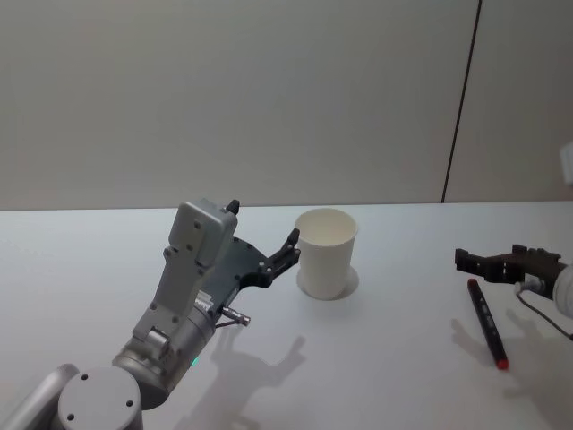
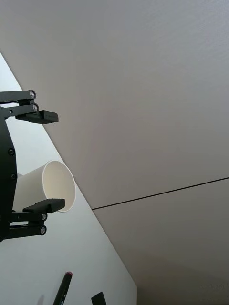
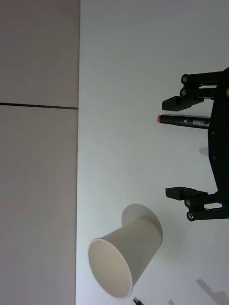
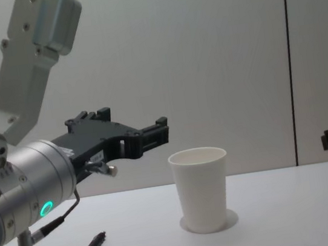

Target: Place the pen into the pen holder.

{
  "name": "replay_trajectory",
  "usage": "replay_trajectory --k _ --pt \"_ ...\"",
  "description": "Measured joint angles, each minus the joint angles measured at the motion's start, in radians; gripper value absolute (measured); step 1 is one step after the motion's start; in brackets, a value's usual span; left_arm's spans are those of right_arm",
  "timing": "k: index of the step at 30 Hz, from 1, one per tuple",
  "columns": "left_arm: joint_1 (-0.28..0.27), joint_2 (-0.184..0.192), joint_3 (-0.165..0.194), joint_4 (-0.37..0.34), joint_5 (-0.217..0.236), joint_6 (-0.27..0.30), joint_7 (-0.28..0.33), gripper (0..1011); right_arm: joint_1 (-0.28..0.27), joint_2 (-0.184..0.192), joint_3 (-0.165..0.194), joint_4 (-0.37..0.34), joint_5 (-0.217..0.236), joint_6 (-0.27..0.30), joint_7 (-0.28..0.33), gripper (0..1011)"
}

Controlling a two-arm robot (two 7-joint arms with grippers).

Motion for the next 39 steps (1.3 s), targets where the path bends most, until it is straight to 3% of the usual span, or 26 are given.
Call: replay_trajectory --k 16,39 --pt "0.0 0.0 0.0 0.0 0.0 0.0 0.0 1003 0.088 -0.054 0.013 0.126 0.043 0.095 -0.087 1002" --pt "0.0 0.0 0.0 0.0 0.0 0.0 0.0 1003 0.138 -0.081 0.022 0.216 0.059 0.125 -0.128 1002"
